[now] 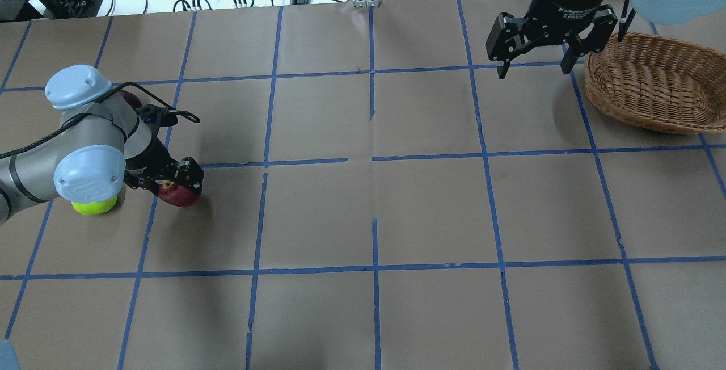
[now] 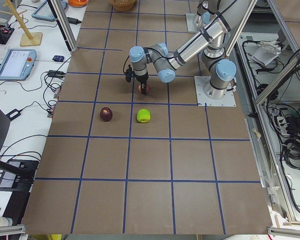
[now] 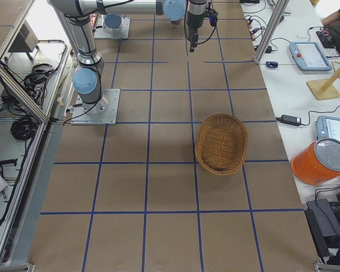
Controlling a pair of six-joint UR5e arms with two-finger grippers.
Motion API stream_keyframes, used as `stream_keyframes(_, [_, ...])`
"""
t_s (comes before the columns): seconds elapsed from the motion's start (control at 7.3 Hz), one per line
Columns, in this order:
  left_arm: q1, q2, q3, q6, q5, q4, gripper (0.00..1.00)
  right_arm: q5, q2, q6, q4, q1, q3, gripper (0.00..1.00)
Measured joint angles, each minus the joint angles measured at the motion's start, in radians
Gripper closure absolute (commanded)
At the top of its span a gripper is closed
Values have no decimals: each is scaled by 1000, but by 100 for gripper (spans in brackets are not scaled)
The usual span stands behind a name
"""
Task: Put all apples into basket
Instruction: 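Carry the red-yellow apple toward the table center with the left gripper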
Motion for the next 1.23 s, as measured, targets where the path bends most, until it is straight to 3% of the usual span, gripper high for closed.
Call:
stream_keyframes(0.27, [-134,-2,83,-230,-64,-38,85,0,0,0,0,-1,-1,0])
stream_keyframes(0.55, [-341,-61,204,-551,-101,-42,85,0,0,0,0,-1,-1,0])
stream_keyframes(0.82, [-525,-140,262,-782,-132,9,83,0,0,0,0,-2,0,0])
stream_keyframes(1.1, [-635,-196,280,-895,-132,63,0,1,-3,-1,0,-3,-2,0])
stream_keyframes(1.23, [-653,-224,286,-946,-134,98,0,1,-10,-1,0,-3,-3,0])
